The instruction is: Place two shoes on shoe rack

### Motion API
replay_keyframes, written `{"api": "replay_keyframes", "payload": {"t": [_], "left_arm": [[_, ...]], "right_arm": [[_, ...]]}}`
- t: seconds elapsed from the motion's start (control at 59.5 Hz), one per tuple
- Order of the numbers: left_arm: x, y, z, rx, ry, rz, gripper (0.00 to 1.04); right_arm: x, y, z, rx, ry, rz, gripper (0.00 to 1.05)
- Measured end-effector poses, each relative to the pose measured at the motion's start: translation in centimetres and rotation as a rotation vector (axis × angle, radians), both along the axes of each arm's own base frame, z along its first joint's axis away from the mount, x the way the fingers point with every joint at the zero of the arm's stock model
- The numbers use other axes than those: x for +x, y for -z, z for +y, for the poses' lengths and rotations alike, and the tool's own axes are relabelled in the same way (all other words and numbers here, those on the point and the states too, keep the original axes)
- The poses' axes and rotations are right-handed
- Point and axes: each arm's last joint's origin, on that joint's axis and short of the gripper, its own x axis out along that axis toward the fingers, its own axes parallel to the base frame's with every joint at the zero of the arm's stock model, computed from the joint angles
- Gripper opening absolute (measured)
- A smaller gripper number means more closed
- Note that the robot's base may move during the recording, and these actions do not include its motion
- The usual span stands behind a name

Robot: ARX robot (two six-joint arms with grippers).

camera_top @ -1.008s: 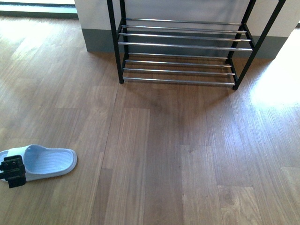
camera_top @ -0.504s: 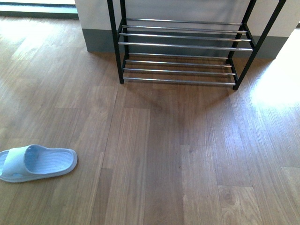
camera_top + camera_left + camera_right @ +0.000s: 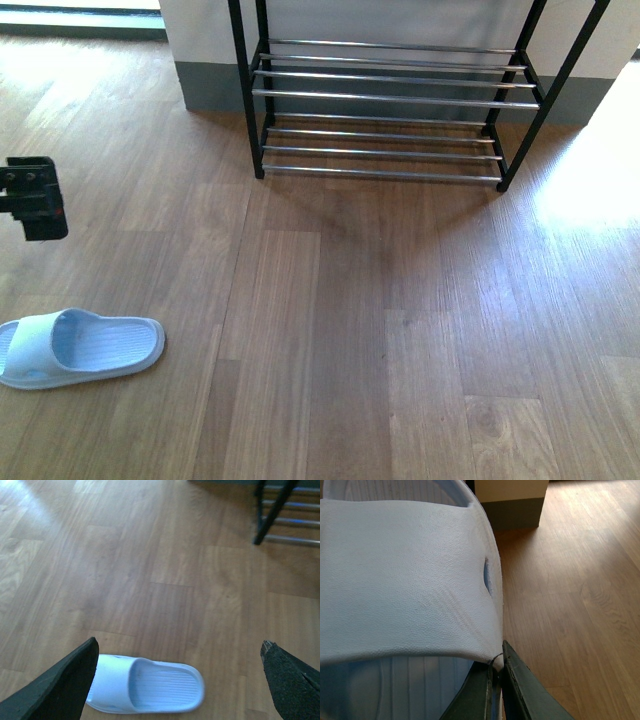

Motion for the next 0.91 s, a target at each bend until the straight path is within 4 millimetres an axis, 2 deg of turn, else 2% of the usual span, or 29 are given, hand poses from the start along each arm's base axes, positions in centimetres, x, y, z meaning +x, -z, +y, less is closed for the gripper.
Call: {"api": "replay_keyframes", "payload": {"t": [0.05, 0.118, 0.185, 0.302, 0.353, 0.42, 0.554, 0.722, 0.907], "left_arm": [[1.5, 0.3, 0.1, 0.028, -0.03, 0.008, 0.95], [1.6, -0.3, 0.2, 0.046, -0.039, -0.022, 0.95], [0.2, -1.8, 0.1, 0.053, -0.018, -0.086, 0.95], [-2.4, -2.8, 0.2, 0.022, 0.02, -0.123, 0.95], [-3.4, -2.4, 0.6, 0.003, 0.024, -0.111, 0.95], [-3.4, -1.4, 1.5, 0.003, -0.009, -0.086, 0.95], [-2.0, 1.3, 3.1, 0.006, -0.09, -0.002, 0.95], [0.1, 3.0, 3.5, 0.009, -0.105, 0.04, 0.95], [0.2, 3.9, 3.5, -0.021, -0.089, 0.028, 0.95]], "right_arm": [[0.0, 0.0, 0.0, 0.0, 0.0, 0.0, 0.01], [0.0, 0.0, 0.0, 0.0, 0.0, 0.0, 0.01], [0.0, 0.0, 0.0, 0.0, 0.0, 0.0, 0.01], [0.0, 0.0, 0.0, 0.0, 0.0, 0.0, 0.01], [0.0, 0.0, 0.0, 0.0, 0.0, 0.0, 0.01], [0.0, 0.0, 0.0, 0.0, 0.0, 0.0, 0.01], [0.0, 0.0, 0.0, 0.0, 0.0, 0.0, 0.01], [0.0, 0.0, 0.0, 0.0, 0.0, 0.0, 0.01], [0.0, 0.0, 0.0, 0.0, 0.0, 0.0, 0.01]]}}
